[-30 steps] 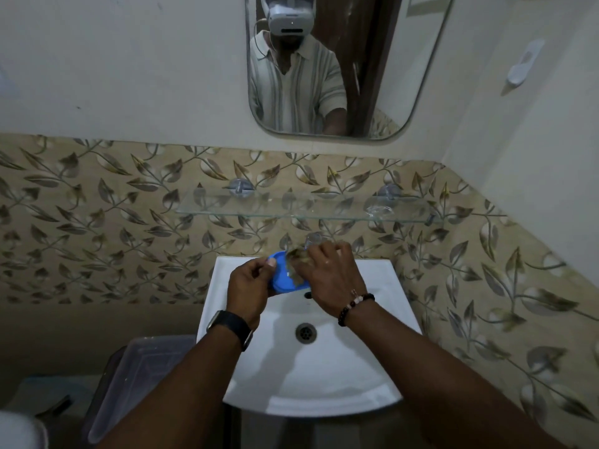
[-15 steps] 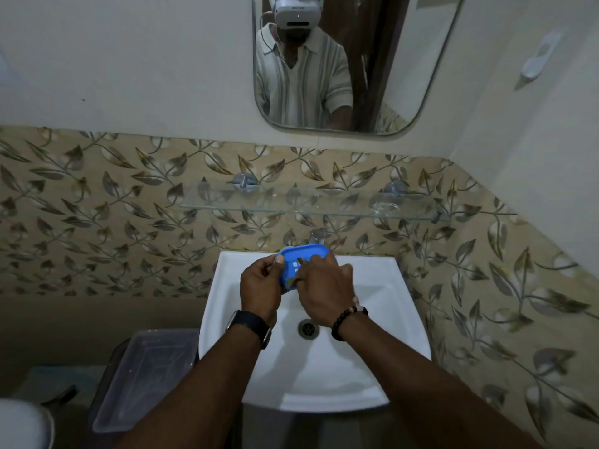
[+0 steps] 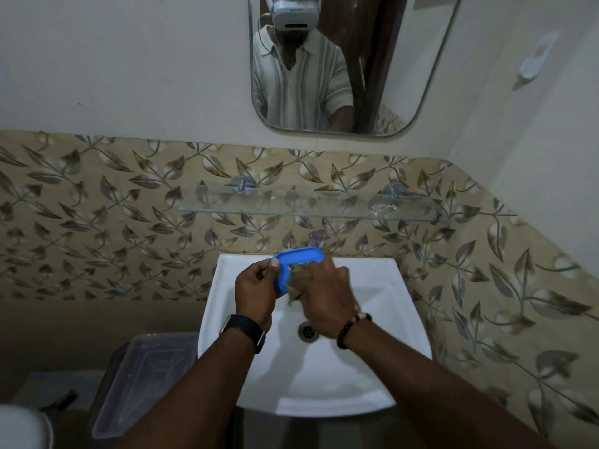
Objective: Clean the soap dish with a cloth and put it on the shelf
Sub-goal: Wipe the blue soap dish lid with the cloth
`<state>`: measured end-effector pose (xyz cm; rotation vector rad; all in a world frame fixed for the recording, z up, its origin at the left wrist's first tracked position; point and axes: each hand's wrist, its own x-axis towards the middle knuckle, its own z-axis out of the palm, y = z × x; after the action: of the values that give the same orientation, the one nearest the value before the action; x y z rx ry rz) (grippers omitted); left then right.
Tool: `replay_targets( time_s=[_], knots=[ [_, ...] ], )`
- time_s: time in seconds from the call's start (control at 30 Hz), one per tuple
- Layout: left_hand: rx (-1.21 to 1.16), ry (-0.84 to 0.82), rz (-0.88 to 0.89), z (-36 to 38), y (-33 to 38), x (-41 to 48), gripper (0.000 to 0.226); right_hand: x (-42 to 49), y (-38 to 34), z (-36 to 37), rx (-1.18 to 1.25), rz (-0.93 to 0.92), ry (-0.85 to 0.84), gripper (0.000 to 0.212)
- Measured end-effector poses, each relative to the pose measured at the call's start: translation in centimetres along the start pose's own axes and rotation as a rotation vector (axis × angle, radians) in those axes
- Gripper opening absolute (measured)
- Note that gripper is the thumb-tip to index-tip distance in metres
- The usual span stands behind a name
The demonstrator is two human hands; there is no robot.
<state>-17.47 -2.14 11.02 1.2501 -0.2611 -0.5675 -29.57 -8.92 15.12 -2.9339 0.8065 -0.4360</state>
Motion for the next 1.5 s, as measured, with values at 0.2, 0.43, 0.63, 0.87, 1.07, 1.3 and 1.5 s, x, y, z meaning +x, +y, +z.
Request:
replay_targets(
  time_s=[0.2, 0.43, 0.63, 0.87, 1.07, 1.3, 1.5],
  knots=[
    [0.011, -0.085, 0.013, -0.7, 0.0, -0.1, 0.017, -0.6, 1.7, 0.3, -0.189, -0.065, 0.057, 0.043],
    [-0.001, -0.096, 0.009, -0.4, 0.2, -0.4, 0.016, -0.9, 0.0, 2.8, -0.049, 0.033, 0.178, 0.023],
    [-0.002, -0.127, 0.004, -0.7, -0.2, -0.6, 0.019, 0.1, 3.3, 1.5, -0.251, 0.066, 0.132, 0.037],
    [0.065, -0.184, 0.016, -0.2, 0.0, -0.5, 0.024, -0.1, 1.8, 3.0, -0.038, -0.26, 0.36, 0.029],
    [0.056, -0.177, 0.024, -0.3, 0.3, -0.4, 0.023, 0.3, 5.0, 2.0, -0.331, -0.172, 0.289, 0.033],
    [0.007, -0.072, -0.015, -0.3, -0.1, 0.2, 0.016, -0.7, 1.8, 3.0, 0.109, 0.128, 0.268, 0.014],
    [-0.028, -0.067, -0.198, 0.7, -0.4, 0.2, 0.025, -1.4, 0.7, 2.6, 1.115, 0.218, 0.131, 0.014]
  ],
)
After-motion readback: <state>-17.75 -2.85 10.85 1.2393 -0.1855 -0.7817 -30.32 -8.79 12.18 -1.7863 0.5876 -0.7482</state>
